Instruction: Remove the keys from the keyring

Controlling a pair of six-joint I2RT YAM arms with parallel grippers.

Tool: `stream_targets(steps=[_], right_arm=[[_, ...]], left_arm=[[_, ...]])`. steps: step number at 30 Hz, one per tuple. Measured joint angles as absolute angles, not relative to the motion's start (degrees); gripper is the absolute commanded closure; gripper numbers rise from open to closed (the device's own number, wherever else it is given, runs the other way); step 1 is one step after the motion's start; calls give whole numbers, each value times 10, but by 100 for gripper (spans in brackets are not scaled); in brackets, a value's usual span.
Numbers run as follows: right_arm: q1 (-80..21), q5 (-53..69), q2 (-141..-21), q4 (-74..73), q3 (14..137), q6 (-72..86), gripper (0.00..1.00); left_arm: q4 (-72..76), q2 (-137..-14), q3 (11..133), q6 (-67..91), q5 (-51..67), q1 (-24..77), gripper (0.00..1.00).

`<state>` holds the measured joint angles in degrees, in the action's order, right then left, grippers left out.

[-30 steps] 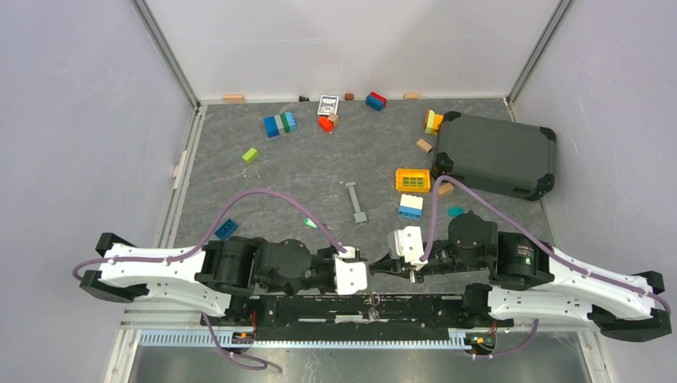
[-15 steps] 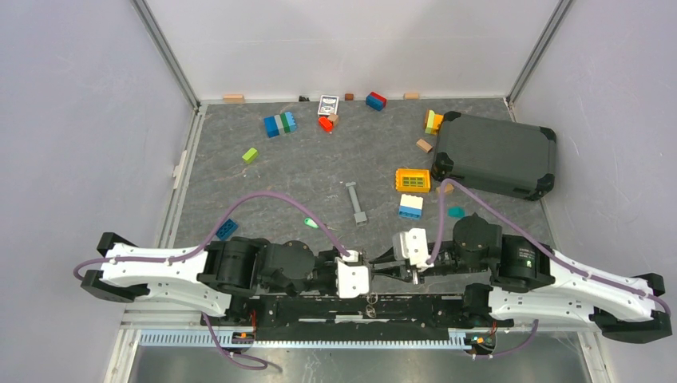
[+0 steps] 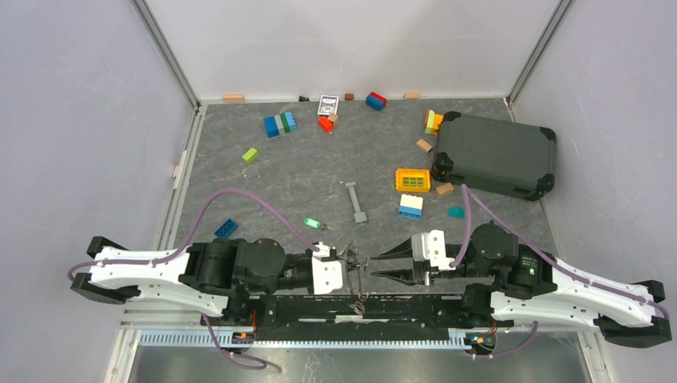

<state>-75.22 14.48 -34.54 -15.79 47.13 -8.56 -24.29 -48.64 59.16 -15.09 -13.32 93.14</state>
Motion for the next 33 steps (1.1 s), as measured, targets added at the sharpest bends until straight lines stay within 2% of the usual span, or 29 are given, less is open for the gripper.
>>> stream_targets(steps=[4, 15, 17, 19, 22, 28, 33], right_arm=[[-752, 141, -347, -133, 452, -73, 64], [-752, 132, -347, -96, 444, -56, 80], [-752, 132, -348, -96, 444, -55, 77], [-752, 132, -349, -96, 444, -54, 69], [-752, 130, -349, -96, 442, -52, 69], [-752, 129, -351, -96, 441, -52, 77], [-752, 130, -353, -96, 441, -51, 97]], left_arm=[[-239, -491, 592, -151, -130, 931, 98], [-239, -491, 592, -151, -125, 931, 98], [-239, -491, 592, -151, -123, 931, 98], [-239, -491, 592, -151, -121, 931, 98], [-239, -490, 592, -151, -119, 931, 98], [-239, -489, 592, -151, -119, 931, 98], [-239, -487, 592, -151, -119, 931, 98]])
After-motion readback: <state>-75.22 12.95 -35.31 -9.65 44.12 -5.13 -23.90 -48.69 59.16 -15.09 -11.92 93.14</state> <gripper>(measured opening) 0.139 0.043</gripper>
